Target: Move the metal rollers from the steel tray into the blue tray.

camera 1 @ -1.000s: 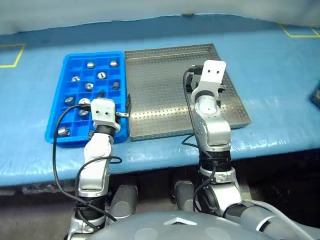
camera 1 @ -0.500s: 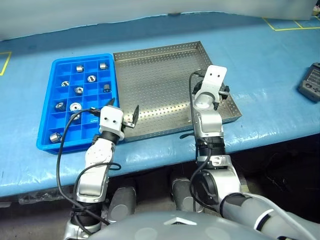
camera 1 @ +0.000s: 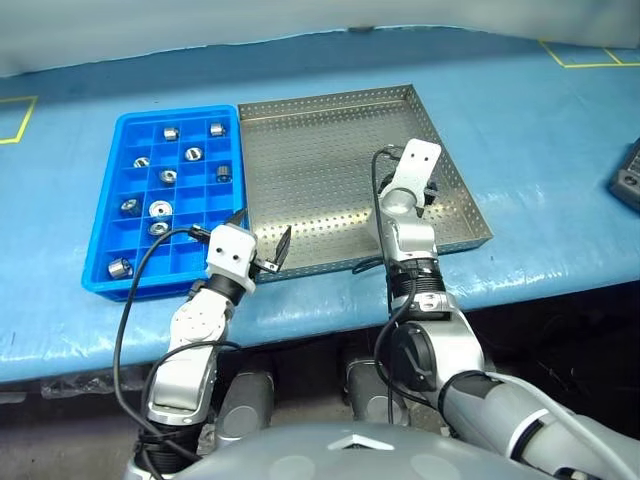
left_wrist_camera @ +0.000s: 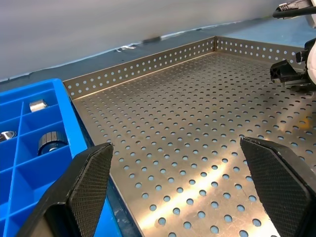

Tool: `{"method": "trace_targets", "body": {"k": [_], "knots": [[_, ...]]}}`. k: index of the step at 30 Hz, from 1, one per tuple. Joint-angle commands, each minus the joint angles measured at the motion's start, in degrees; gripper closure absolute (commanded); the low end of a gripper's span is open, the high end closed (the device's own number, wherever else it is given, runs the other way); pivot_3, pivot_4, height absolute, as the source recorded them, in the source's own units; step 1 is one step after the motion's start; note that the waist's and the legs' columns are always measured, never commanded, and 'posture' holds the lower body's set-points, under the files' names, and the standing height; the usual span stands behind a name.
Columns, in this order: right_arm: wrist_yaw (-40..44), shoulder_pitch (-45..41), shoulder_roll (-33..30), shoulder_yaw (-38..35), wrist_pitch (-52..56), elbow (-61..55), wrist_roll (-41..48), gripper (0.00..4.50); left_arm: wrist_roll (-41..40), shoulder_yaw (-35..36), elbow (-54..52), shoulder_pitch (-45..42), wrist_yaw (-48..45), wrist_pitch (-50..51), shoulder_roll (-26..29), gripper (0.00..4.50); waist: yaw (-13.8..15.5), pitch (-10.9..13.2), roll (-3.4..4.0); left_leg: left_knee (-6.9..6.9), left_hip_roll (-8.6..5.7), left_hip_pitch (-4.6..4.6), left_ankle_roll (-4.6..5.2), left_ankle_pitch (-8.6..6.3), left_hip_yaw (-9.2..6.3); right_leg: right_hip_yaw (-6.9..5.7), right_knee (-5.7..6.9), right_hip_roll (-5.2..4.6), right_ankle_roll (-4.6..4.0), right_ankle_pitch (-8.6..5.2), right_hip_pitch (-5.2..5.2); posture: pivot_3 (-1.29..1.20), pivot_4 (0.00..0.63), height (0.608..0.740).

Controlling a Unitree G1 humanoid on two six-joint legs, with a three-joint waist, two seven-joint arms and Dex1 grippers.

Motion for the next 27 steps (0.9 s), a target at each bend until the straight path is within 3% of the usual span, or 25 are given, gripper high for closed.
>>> {"method": "trace_targets", "body": {"k": [1, 6, 15, 27], "knots": [[-0.98, -1.66, 0.51, 0.34, -1.38, 0.58, -0.02, 2.21, -1.89, -1.05, -3.79, 0.38, -1.72, 0.6, 0.67, 0.0, -0.01, 0.0, 0.0, 0.0, 0.0, 0.01, 0.0, 0.0, 0.0, 0.0, 0.01, 0.0, 0.0, 0.0, 0.0, 0.07, 0.15, 0.74], [-1.95, -2.21, -0.34, 0.17, -2.41, 2.45, -0.26, 3.73, -2.61, -1.85, -4.47, 0.71, -2.38, 1.56, 1.17, 0.0, 0.13, -0.01, 0.01, 0.0, 0.0, 0.02, 0.04, 0.03, 0.0, 0.0, 0.01, 0.0, 0.01, -0.01, 0.01, 0.08, 0.15, 0.74], [-1.21, -0.83, 0.15, 5.99, -2.09, -3.23, -4.62, 3.73, -1.94, -1.31, -4.33, 0.62, -1.12, 1.72, 0.65, 0.0, 0.19, 0.01, 0.03, -0.02, 0.0, 0.0, 0.07, 0.05, 0.0, 0.0, 0.01, 0.0, 0.0, -0.01, -0.02, 0.09, 0.15, 0.74], [5.09, 2.03, 4.63, 13.15, 2.99, -11.45, -3.99, 3.73, -1.92, -1.13, -3.95, 0.66, -0.38, 1.39, 0.95, 0.0, 0.47, 0.01, 0.03, -0.06, -0.01, -0.02, 0.07, 0.05, -0.01, 0.0, 0.0, -0.01, -0.01, 0.0, -0.05, 0.09, 0.15, 0.74]]}}
